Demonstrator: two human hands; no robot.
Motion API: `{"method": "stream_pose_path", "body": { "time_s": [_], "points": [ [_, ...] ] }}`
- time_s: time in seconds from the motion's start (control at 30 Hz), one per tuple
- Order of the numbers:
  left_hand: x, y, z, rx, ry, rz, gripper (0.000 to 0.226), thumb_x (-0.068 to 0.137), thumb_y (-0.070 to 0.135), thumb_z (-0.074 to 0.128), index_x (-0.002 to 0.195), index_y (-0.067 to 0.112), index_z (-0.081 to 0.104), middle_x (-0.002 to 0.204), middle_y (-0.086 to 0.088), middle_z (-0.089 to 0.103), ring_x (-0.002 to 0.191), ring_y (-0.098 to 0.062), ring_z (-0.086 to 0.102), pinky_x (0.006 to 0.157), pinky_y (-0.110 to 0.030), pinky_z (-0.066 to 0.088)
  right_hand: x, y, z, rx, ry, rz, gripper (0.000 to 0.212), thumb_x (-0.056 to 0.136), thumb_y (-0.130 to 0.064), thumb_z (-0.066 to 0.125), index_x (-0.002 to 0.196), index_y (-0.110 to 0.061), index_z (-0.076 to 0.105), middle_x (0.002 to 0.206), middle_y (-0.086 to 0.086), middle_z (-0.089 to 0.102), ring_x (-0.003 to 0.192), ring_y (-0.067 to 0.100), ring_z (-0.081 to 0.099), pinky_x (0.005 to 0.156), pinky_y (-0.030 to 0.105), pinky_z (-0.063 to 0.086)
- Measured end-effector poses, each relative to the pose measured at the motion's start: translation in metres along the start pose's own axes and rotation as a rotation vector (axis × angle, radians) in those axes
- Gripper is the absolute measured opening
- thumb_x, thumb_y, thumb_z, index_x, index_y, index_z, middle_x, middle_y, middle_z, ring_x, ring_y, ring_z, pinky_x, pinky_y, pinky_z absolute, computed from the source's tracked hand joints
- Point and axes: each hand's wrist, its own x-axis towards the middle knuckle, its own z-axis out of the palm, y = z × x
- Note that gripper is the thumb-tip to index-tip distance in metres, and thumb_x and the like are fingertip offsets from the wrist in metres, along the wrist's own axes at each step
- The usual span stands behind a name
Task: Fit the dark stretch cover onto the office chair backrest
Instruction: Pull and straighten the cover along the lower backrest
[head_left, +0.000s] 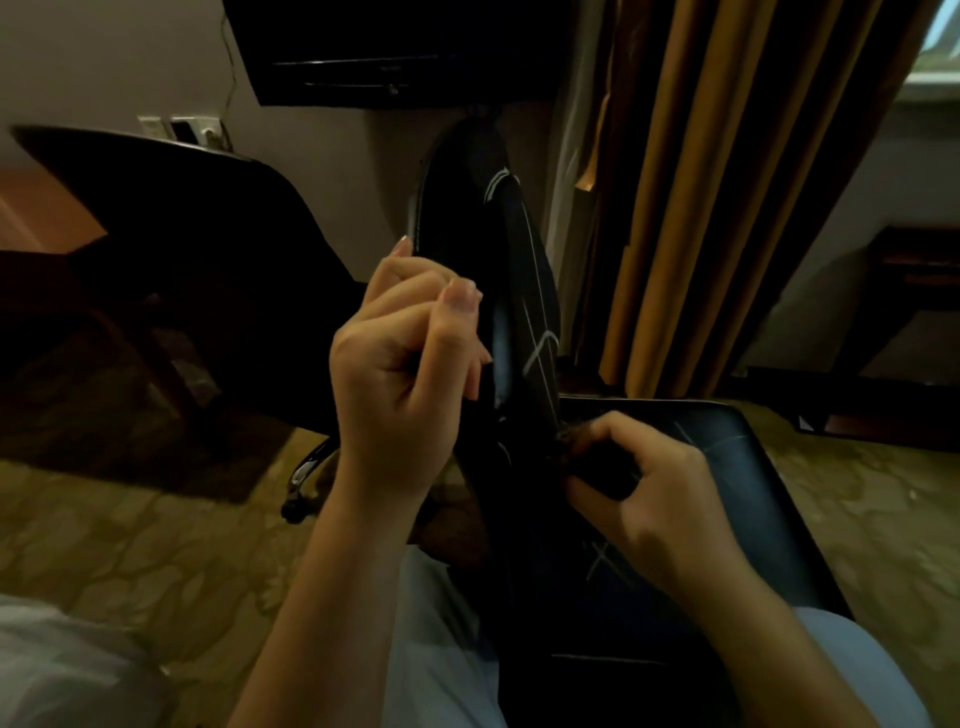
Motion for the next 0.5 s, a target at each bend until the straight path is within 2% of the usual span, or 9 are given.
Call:
{"method": "stream_pose_path", "body": {
  "time_s": [0.1,0.2,0.33,0.5],
  "points": [
    [0.001,0.001,-0.003,0.012,-0.032,0.012,0.049,0.097,0.01,0.037,0.05,0.015,0.049,0.051,-0.008,0.052,0.072,-0.017,0.056,0.103,-0.024,0.03,0.014,-0.028,0.001,0.139,0.096,-0.142,0.022,0.074,-0.014,0.074,0.089,-0.023,0.061,0.095,-0.014,0.065,0.093,0.001,0.064,0.077,0.014,0.051],
    [0.002,0.001,-0.005,0.01,-0.054,0.004,0.048,0.097,0.01,0.037,0.051,0.016,0.049,0.051,-0.008,0.052,0.073,-0.018,0.056,0.102,-0.022,0.03,0.021,-0.04,0.008,0.144,0.163,-0.274,0.023,0.077,-0.017,0.075,0.094,-0.016,0.06,0.105,-0.007,0.065,0.102,0.005,0.063,0.086,0.018,0.05],
    [0.002,0.0,-0.006,0.012,-0.05,0.009,0.048,0.097,0.01,0.037,0.05,0.016,0.049,0.052,-0.008,0.053,0.073,-0.017,0.055,0.101,-0.021,0.03,0.011,-0.02,0.013,0.017,0.116,-0.206,0.03,0.073,-0.026,0.076,0.098,-0.022,0.06,0.105,-0.01,0.065,0.101,-0.001,0.061,0.084,0.012,0.048],
    [0.001,-0.001,-0.002,-0.003,-0.005,0.002,0.051,0.097,0.01,0.037,0.047,0.015,0.048,0.05,-0.005,0.05,0.075,-0.016,0.056,0.105,-0.029,0.031,-0.011,0.014,0.005,-0.172,0.0,-0.038,0.03,0.07,-0.015,0.079,0.092,-0.026,0.063,0.093,-0.014,0.064,0.089,0.004,0.062,0.074,0.018,0.05]
  ]
}}
